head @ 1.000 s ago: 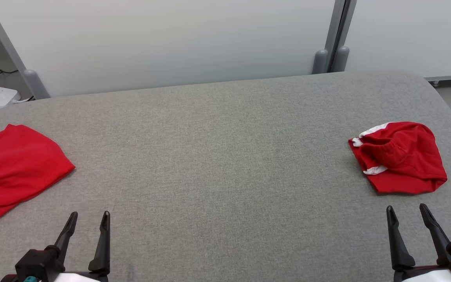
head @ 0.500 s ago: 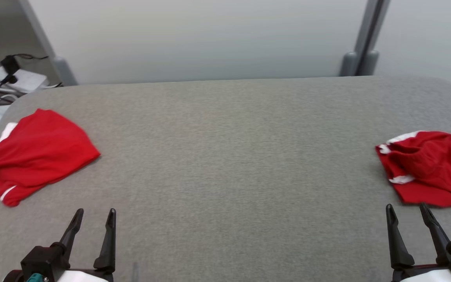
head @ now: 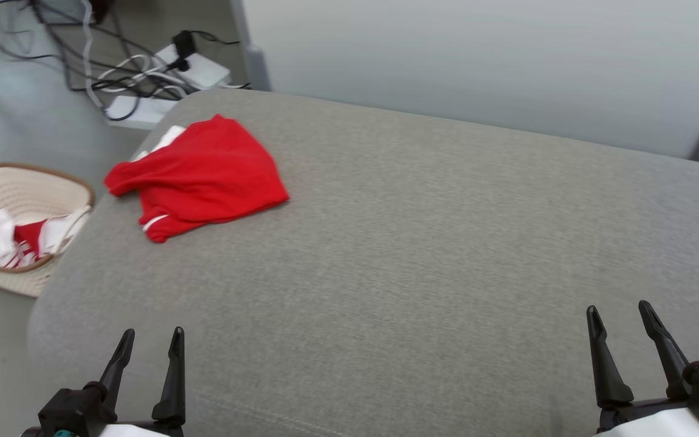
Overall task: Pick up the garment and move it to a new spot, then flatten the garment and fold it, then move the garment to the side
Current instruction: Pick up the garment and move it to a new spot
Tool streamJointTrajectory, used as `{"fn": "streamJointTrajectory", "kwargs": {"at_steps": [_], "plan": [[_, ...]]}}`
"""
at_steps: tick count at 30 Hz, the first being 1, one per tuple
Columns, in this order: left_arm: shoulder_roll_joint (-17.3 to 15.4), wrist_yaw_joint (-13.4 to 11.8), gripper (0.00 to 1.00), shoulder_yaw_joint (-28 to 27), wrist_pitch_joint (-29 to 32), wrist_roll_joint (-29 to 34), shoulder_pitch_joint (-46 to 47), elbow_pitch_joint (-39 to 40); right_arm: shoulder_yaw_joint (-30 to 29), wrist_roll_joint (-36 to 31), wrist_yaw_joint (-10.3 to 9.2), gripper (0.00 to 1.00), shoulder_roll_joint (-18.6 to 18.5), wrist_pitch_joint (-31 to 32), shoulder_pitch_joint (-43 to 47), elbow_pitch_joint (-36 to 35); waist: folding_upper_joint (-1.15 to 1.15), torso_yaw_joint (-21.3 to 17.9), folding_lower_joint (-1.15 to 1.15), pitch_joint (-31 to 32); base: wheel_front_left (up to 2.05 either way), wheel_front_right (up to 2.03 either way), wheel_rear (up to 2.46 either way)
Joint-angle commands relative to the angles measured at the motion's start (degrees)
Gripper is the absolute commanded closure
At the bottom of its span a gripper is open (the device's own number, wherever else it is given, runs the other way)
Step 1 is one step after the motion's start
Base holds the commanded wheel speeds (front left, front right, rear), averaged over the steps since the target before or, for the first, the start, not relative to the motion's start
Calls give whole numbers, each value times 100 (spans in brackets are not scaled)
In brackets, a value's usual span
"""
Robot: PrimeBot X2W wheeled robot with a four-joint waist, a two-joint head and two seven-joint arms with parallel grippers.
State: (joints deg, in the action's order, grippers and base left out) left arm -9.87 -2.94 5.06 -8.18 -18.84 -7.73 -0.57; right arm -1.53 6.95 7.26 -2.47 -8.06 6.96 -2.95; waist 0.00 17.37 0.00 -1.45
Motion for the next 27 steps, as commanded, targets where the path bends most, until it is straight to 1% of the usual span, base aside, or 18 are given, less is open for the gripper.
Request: {"fn": "streamJointTrajectory", "kwargs": {"at_steps": [1,4,6,14,18,22,25,27], "plan": [[-44,-48,0,-187,-76,-72,246,94,137,-14,23,0,-83,44,-163,-203,0,384,0,5,0,0,0],[-27,-32,0,-162,-113,-96,262,36,162,17,23,0,-79,77,-129,-238,0,559,0,15,0,0,0],[-21,-28,0,-152,-133,-110,271,10,207,31,23,0,-77,95,-126,-255,0,608,0,15,0,0,0],[-53,-34,0,-144,-137,-148,338,-31,257,55,23,0,-71,144,-97,-278,0,638,0,30,0,0,0],[-127,13,0,-151,-90,-179,551,86,245,103,23,0,-67,166,-99,-284,0,629,0,-1,0,0,0],[-412,75,0,-375,25,-247,1258,393,247,106,23,0,-65,197,-137,-330,0,589,0,-82,0,0,0],[-768,113,0,-585,283,-265,2120,628,301,89,23,0,-100,236,-203,-378,0,483,0,-182,0,0,0],[-1038,196,0,-708,547,-347,2828,585,338,69,23,0,-140,260,-257,-414,0,374,0,-286,0,0,0]]}}
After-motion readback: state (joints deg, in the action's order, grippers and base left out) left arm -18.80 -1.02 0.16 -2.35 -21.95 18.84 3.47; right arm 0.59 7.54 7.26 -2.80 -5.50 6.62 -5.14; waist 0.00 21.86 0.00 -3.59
